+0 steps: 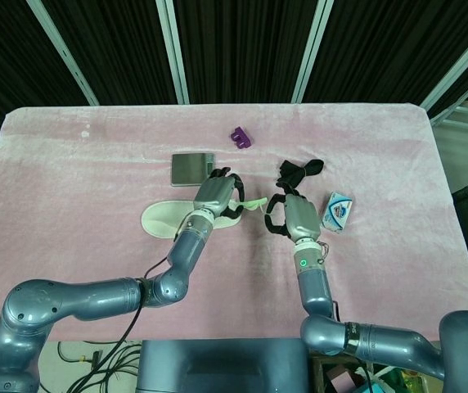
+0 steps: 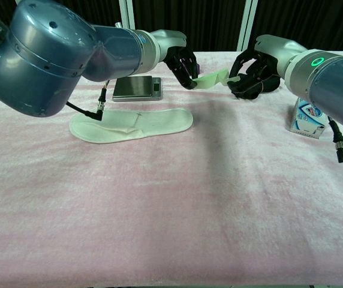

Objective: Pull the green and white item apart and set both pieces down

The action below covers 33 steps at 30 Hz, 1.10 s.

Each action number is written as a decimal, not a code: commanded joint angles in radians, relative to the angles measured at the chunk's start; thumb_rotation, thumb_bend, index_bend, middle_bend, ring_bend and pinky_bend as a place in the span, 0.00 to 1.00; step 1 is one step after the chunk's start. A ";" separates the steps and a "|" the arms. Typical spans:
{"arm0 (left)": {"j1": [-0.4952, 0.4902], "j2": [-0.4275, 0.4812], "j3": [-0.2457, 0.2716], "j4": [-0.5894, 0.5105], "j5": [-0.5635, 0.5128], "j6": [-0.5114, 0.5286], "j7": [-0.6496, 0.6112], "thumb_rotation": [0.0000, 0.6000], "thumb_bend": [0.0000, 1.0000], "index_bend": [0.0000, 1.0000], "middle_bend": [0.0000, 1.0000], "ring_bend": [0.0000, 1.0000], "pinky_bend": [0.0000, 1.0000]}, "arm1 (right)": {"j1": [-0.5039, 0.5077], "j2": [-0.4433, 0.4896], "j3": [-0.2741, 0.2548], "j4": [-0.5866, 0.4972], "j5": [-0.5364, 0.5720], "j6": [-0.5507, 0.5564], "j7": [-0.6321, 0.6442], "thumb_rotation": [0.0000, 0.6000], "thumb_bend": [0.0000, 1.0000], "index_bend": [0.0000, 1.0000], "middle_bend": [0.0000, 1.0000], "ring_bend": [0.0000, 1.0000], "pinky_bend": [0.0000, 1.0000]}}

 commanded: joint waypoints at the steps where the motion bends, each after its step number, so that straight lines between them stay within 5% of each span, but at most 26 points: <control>1: 0.001 0.001 -0.002 -0.001 0.003 0.000 -0.004 1.00 0.49 0.69 0.23 0.00 0.00 | -0.002 -0.001 0.003 0.000 -0.003 0.000 0.003 1.00 0.50 0.72 0.14 0.17 0.21; 11: 0.012 0.014 0.006 -0.013 0.016 0.001 -0.011 1.00 0.49 0.69 0.24 0.00 0.00 | -0.025 0.032 0.016 -0.019 -0.032 0.007 0.020 1.00 0.51 0.79 0.14 0.17 0.21; 20: 0.045 0.062 0.031 -0.057 0.031 -0.014 -0.019 1.00 0.50 0.69 0.24 0.00 0.00 | -0.091 0.163 0.019 -0.049 -0.059 0.001 0.039 1.00 0.53 0.81 0.14 0.17 0.21; 33: 0.115 0.190 0.142 -0.190 0.100 -0.015 0.012 1.00 0.50 0.69 0.24 0.00 0.00 | -0.189 0.319 -0.089 -0.091 -0.148 -0.085 0.068 1.00 0.53 0.81 0.13 0.17 0.21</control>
